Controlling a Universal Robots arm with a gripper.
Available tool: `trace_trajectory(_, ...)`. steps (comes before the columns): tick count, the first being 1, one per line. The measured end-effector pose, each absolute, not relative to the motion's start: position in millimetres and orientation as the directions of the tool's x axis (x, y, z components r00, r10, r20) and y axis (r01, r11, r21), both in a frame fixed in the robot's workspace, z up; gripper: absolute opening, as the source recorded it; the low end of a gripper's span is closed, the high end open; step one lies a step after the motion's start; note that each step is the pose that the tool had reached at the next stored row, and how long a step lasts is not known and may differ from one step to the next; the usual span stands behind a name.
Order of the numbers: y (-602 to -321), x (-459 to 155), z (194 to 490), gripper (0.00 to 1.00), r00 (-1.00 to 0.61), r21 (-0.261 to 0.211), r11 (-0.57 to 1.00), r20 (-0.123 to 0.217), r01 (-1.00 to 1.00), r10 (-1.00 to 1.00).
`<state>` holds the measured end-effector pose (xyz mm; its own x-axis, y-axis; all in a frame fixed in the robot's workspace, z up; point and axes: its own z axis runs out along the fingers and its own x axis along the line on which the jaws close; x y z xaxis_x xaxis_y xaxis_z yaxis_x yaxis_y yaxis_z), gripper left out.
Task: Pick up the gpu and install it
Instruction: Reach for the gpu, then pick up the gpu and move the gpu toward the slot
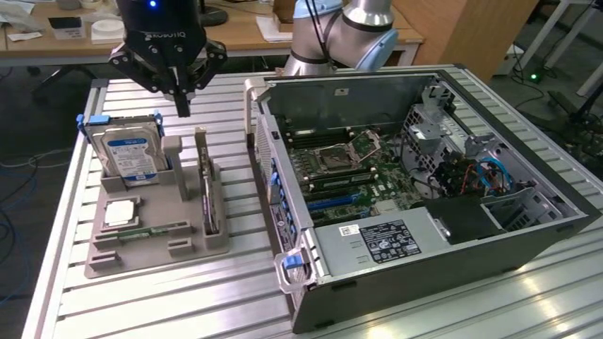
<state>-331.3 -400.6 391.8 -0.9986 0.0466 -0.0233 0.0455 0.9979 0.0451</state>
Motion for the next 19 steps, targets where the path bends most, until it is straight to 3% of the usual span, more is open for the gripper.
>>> trace_trajectory(19, -400.6, -331.4, 391.8, 0.11, -0.999, 0.045, 0.998, -0.023, 0.033, 0.034)
